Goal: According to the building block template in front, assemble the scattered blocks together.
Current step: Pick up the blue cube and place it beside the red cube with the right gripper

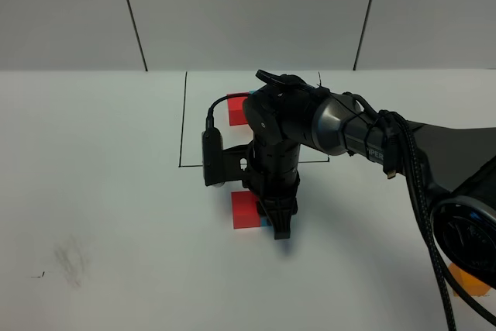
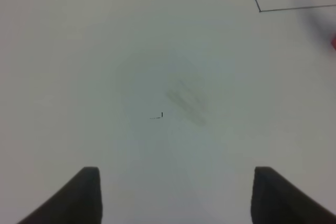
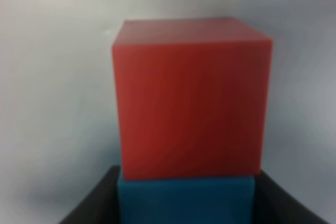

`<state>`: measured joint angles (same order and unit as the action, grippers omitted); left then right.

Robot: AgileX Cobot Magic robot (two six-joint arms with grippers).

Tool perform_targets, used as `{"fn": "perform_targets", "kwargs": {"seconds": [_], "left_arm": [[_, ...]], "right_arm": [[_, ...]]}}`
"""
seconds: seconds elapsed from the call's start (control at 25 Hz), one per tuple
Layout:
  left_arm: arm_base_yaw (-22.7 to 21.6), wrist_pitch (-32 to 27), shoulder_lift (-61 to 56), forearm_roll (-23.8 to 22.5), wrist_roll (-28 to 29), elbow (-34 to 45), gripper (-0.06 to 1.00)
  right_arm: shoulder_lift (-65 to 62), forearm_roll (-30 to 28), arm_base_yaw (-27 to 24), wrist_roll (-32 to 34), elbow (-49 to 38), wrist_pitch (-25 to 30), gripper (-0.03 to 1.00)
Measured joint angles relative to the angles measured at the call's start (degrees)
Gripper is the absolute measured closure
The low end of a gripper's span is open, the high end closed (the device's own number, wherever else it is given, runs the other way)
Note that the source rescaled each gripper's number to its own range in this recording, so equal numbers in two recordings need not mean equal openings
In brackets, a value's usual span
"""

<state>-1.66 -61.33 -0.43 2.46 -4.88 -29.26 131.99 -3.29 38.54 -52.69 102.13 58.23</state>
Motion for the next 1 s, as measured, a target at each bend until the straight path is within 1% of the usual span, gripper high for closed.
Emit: {"fn": "perform_targets", "kwargs": {"seconds": [0.44, 1.0], "left_arm": [[0.0, 0.0, 0.0, 0.0, 0.0, 0.0, 0.4], [0.0, 0.0, 0.0, 0.0, 0.0, 0.0, 0.4]], "right_arm": [[0.0, -0.05, 0.0, 0.83, 0.0, -0.29, 0.97], [0.06, -0.05, -0.34, 1.71, 0.0, 1.76, 0.97]]}}
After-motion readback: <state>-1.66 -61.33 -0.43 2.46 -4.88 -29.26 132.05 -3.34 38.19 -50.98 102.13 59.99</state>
